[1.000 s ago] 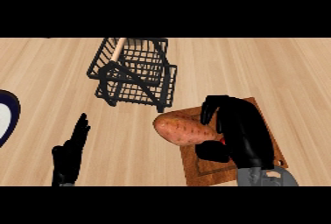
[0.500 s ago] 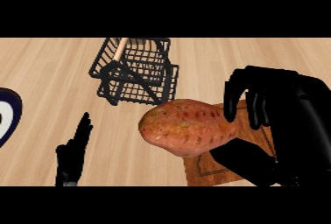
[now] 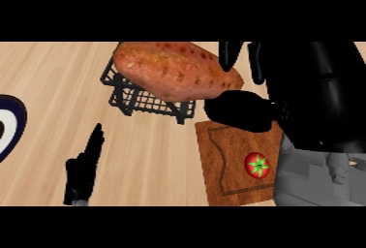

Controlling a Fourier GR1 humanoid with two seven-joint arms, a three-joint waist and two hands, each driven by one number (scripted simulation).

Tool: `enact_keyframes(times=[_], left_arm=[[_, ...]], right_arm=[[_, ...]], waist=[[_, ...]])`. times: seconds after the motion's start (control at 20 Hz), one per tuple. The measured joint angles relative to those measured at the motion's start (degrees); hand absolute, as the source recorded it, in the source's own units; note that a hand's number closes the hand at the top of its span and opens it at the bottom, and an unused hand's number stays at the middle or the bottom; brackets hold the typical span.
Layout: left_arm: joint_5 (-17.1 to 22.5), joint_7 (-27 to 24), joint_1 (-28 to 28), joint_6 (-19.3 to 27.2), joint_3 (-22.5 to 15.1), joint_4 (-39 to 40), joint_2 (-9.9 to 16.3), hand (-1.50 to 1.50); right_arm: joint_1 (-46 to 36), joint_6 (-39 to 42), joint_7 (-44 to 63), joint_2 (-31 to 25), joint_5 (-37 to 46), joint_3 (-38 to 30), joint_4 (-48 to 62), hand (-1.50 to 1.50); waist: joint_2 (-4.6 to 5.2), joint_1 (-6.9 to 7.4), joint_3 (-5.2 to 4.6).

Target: Pick the sweet potato from the cutting board and place it in the tiered basket

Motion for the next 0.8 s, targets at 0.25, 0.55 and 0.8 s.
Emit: enact_keyframes(times=[0.25, 0.55, 0.8], left_arm=[[-1.2, 1.5, 0.2, 0.8, -0.6, -1.4, -0.6, 0.00], [-1.2, 0.4, 0.3, -0.6, 0.2, -0.7, -0.6, 0.00], [-1.6, 0.2, 0.0, -1.0, 0.5, -0.4, -1.2, 0.00]], right_arm=[[-5.8, -2.3, -2.2, 0.4, 0.8, -3.4, 11.9, 1.50], [-11.1, -8.1, -5.6, 0.6, -0.2, -3.7, 25.4, 1.50], [-14.6, -13.2, -8.3, 0.7, -1.0, -2.6, 36.7, 1.50]], waist=[[0.13, 0.34, 0.02], [0.25, 0.53, 0.02], [0.30, 0.69, 0.06]])
